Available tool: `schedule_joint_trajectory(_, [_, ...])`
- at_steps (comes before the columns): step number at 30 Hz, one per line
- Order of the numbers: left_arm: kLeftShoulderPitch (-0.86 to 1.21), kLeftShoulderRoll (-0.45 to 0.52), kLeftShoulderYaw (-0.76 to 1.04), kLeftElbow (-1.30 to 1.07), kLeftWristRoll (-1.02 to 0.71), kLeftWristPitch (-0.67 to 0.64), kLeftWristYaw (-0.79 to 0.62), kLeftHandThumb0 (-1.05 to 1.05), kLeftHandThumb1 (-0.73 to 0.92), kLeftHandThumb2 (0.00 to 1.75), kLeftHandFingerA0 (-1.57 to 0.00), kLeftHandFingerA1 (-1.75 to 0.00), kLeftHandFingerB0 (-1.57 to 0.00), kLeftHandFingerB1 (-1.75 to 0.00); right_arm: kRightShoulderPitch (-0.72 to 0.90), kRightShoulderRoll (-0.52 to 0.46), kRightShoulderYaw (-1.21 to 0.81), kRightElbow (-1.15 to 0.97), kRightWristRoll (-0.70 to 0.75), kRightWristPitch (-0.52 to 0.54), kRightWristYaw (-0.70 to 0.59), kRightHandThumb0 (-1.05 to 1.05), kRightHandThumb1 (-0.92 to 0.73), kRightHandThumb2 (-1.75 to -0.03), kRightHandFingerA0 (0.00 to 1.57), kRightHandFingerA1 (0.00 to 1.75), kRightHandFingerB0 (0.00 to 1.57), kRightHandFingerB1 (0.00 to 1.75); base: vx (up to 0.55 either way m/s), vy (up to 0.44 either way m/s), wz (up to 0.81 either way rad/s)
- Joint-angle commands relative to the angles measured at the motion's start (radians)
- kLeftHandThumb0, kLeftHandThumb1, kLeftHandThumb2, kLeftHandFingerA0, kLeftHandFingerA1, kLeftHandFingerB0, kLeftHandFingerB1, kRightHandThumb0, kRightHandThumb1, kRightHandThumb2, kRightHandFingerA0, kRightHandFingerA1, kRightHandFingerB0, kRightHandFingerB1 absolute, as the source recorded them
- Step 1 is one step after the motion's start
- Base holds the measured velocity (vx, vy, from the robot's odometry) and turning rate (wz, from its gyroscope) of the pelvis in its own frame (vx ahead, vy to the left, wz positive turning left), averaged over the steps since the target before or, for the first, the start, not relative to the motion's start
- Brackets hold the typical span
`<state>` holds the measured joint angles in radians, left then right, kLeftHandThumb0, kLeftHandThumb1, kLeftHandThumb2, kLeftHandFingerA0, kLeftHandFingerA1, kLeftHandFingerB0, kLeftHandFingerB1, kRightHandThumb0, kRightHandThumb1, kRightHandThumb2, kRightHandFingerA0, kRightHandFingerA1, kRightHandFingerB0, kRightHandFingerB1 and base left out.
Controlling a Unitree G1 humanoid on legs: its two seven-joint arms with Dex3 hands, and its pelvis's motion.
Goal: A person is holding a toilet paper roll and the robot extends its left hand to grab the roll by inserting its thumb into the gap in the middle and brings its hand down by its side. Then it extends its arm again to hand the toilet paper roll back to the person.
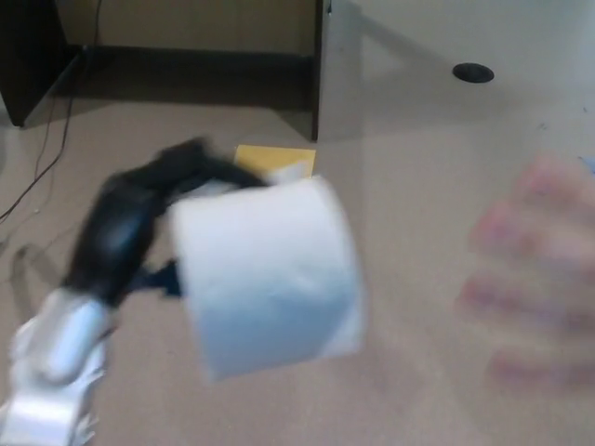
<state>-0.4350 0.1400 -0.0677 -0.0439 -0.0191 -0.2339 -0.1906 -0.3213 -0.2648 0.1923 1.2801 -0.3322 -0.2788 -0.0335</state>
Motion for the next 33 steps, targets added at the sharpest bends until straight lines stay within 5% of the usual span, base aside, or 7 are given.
schedule_joint_trajectory(1, [-0.248, -0.116, -0.141, -0.028, 0.132, 0.259, 0.035, -0.08, 0.71, 0.82, -1.04, -1.15, -0.84, -1.03, -0.014, -0.012, 0.003, -0.008, -0.003, 0.009, 0.014, -0.43, -0.67, -0.60, 0.71, 0.63, 0.57, 0.45, 0.00, 0.000, 0.00])
schedule_joint_trajectory(21, [-0.477, -0.386, -0.380, -0.033, 0.299, 0.443, 0.089, -0.05, 0.71, 0.70, -1.09, -1.04, -0.85, -0.97, -0.040, 0.005, 0.012, 0.006, -0.005, 0.026, 0.040, -0.42, -0.67, -0.60, 0.67, 0.53, 0.54, 0.43, 0.00, 0.000, 0.00])
schedule_joint_trajectory(23, [-0.432, -0.380, -0.414, -0.068, 0.305, 0.440, 0.080, -0.01, 0.73, 0.67, -0.93, -1.36, -0.82, -1.03, -0.035, 0.002, 0.014, 0.002, -0.006, 0.000, 0.048, -0.41, -0.67, -0.61, 0.67, 0.56, 0.56, 0.45, 0.00, 0.000, 0.00])
schedule_joint_trajectory(27, [-0.381, -0.359, -0.430, -0.100, 0.313, 0.437, 0.076, -0.07, 0.73, 0.62, -1.06, -0.73, -0.76, -0.51, -0.034, 0.007, 0.015, 0.001, -0.007, 0.009, 0.046, -0.43, -0.67, -0.61, 0.70, 0.59, 0.55, 0.44, 0.00, 0.000, 0.00])
schedule_joint_trajectory(29, [-0.367, -0.343, -0.433, -0.113, 0.325, 0.430, 0.072, -0.26, 0.63, 0.59, -0.70, -0.49, -0.40, -0.34, -0.040, 0.009, 0.018, 0.001, -0.010, 0.016, 0.044, -0.43, -0.67, -0.61, 0.70, 0.58, 0.55, 0.44, 0.00, 0.000, 0.00])
schedule_joint_trajectory(30, [-0.363, -0.328, -0.437, -0.125, 0.338, 0.442, 0.061, -0.26, 0.39, 0.86, -0.41, -0.61, -0.10, -0.47, -0.044, 0.010, 0.018, 0.001, -0.011, 0.020, 0.044, -0.43, -0.67, -0.61, 0.68, 0.56, 0.54, 0.43, 0.00, 0.000, 0.00])
schedule_joint_trajectory(33, [-0.357, -0.285, -0.437, -0.176, 0.352, 0.517, 0.013, -0.53, 0.48, 0.55, -0.20, -0.34, 0.00, -0.21, -0.051, 0.009, 0.018, 0.000, -0.011, 0.020, 0.048, -0.42, -0.67, -0.60, 0.68, 0.55, 0.54, 0.44, 0.00, 0.000, 0.00])
